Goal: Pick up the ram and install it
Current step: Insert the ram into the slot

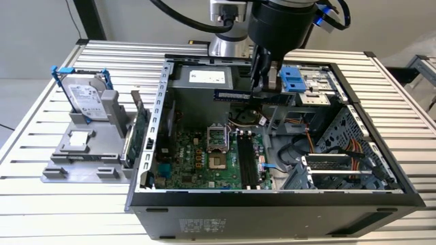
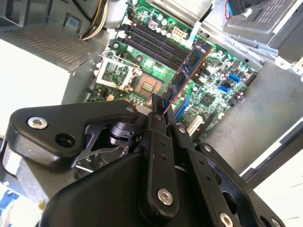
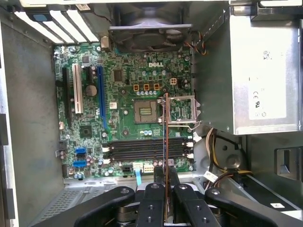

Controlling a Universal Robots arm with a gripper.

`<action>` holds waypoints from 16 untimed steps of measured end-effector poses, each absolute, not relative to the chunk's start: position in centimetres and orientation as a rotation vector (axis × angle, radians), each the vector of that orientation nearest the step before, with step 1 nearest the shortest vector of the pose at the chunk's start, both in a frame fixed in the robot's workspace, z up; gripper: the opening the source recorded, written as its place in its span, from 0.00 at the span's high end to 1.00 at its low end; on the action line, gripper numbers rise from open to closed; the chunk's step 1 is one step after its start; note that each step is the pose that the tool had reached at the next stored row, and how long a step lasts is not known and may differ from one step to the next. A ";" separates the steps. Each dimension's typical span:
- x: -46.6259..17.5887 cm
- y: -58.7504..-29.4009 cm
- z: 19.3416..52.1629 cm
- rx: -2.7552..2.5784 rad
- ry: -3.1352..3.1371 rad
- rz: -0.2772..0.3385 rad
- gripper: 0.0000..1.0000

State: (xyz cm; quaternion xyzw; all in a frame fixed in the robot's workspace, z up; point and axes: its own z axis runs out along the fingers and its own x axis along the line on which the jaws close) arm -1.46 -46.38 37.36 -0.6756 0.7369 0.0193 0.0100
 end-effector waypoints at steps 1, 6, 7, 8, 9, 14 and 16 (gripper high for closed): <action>-1.5 -46.4 37.4 -2.103 2.306 0.060 1.00; -1.5 -46.4 37.4 -2.061 2.343 0.059 1.00; -1.5 -46.4 37.4 -2.051 2.351 0.059 1.00; -1.5 -46.4 37.4 -2.042 2.359 0.059 1.00; -1.5 -46.4 37.4 -2.033 2.366 0.059 1.00; -1.5 -46.4 37.4 -1.985 2.406 0.058 1.00; -1.5 -46.4 37.4 -1.963 2.423 0.058 1.00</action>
